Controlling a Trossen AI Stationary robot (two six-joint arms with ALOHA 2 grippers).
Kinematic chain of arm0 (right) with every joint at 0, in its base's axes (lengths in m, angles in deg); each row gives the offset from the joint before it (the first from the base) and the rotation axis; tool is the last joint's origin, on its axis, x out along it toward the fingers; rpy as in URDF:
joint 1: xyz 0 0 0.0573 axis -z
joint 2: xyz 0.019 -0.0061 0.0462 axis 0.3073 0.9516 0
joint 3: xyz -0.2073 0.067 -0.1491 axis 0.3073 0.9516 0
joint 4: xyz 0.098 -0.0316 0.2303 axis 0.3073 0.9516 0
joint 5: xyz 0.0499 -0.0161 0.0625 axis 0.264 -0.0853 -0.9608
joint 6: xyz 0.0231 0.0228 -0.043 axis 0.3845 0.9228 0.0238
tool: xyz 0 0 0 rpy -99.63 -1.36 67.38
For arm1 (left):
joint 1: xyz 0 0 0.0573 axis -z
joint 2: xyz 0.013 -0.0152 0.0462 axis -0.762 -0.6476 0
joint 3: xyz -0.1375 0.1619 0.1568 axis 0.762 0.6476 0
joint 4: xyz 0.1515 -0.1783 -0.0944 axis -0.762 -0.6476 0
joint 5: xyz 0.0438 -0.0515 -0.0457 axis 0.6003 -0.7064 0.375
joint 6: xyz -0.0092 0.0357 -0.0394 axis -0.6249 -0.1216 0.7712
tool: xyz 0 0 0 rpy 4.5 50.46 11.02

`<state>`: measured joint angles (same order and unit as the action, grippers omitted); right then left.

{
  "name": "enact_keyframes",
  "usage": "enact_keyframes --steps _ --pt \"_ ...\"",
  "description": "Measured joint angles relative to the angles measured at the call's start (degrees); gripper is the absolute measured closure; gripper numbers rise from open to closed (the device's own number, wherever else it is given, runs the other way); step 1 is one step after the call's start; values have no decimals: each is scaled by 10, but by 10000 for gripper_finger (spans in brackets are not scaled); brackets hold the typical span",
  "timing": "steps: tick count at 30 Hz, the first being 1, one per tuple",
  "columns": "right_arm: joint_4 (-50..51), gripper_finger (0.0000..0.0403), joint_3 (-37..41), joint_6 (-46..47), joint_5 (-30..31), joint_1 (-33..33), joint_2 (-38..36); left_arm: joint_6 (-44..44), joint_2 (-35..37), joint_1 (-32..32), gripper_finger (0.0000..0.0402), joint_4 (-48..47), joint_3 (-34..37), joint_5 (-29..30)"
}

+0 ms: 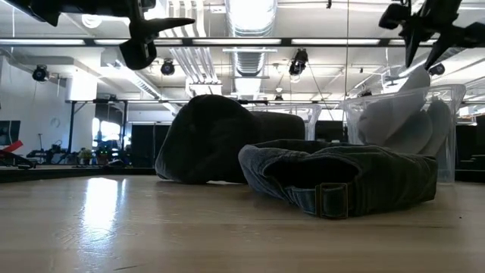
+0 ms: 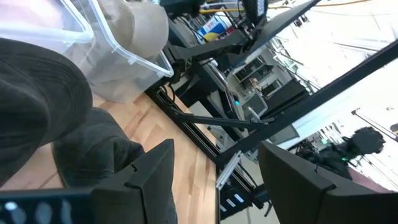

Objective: Pick & Place hat
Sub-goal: Put the brown cap into the right transparent bin, then put the bottom black cap into the left transparent bin

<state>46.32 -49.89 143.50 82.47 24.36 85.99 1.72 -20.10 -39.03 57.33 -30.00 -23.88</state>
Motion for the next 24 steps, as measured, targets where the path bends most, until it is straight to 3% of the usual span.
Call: enact_keyframes --steps 5,10,16,24 --pt "16 260 -35 -51 0 -18 -2 -2 0 1 177 0 0 6" --pt "14 261 -54 -76 -2 -92 3 -32 0 15 177 -6 0 2" --pt "-11 263 -51 -78 -3 -213 24 -59 -4 33 177 -11 0 -16" --pt "-152 259 -28 -23 -18 -426 122 -39 -37 35 177 -5 -1 -39"
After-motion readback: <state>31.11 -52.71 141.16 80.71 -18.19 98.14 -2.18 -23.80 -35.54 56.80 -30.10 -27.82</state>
